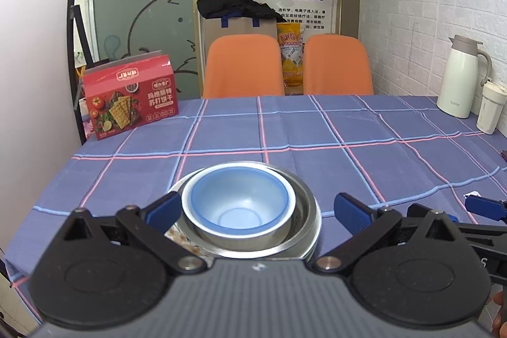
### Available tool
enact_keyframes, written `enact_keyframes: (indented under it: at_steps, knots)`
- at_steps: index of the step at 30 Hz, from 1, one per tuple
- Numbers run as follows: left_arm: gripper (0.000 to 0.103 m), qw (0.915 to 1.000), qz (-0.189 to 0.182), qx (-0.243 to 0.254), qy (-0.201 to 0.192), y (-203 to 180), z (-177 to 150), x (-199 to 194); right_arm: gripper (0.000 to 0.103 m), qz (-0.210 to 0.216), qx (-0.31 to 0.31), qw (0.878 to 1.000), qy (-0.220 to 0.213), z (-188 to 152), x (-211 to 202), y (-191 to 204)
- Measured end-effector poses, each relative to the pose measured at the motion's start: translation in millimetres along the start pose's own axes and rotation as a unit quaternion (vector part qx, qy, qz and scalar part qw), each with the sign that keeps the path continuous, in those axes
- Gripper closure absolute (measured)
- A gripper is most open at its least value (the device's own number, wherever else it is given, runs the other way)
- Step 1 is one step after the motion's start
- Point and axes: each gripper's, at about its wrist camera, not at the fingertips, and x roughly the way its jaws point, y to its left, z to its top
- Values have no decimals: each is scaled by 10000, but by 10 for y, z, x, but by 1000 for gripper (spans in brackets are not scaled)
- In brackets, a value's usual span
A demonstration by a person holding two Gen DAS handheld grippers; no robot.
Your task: Organize plates and bowls
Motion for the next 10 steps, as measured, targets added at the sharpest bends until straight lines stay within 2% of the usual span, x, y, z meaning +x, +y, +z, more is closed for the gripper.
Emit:
enact_keyframes:
  at_steps: [6, 10]
  knots:
    - [1, 9999, -114, -51, -113, 20, 7, 9, 27, 12, 3, 10000, 40, 3, 32, -1]
    - [1, 9999, -59, -14, -145, 16, 21, 14, 27, 25, 6, 10000, 82, -6, 60, 8]
